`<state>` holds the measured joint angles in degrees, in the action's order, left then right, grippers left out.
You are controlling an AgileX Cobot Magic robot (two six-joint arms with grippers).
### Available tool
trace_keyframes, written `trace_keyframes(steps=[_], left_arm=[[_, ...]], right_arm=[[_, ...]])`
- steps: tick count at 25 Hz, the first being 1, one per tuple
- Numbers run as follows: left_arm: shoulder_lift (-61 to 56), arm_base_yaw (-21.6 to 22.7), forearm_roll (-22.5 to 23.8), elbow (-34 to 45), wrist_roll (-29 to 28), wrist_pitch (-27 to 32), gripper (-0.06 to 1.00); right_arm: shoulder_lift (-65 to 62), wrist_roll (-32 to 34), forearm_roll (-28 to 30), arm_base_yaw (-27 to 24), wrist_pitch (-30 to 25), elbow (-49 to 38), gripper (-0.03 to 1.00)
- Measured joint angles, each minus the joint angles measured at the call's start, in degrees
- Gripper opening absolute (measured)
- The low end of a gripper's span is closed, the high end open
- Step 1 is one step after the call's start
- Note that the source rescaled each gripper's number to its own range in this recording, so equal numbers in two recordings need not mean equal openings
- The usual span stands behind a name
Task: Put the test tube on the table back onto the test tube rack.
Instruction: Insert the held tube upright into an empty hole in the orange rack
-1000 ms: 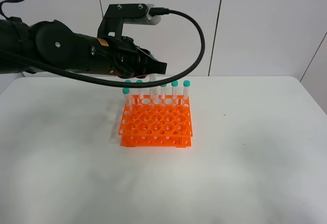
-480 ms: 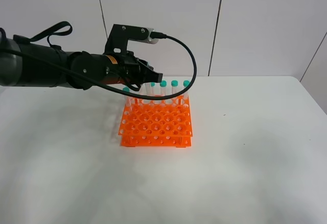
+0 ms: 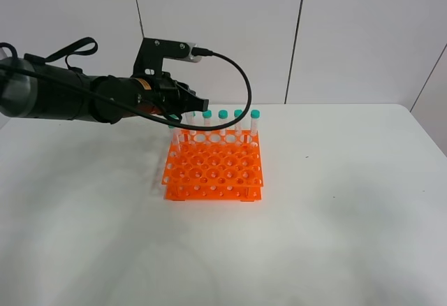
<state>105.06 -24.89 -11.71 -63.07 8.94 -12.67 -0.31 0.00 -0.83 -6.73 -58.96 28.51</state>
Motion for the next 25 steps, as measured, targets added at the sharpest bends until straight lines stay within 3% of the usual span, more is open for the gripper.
trace_keyframes(steps=[7,25], left_arm=[[0.54,0.8,2.21,0.0,-4.83,-0.05,0.0],[2.97,0.38,3.37,0.0,-5.89,-0.8,0.0]], right_arm=[[0.0,0.0,0.0,0.0,0.0,0.0,1.0],[0.0,0.0,0.0,0.0,0.02,0.0,1.0]])
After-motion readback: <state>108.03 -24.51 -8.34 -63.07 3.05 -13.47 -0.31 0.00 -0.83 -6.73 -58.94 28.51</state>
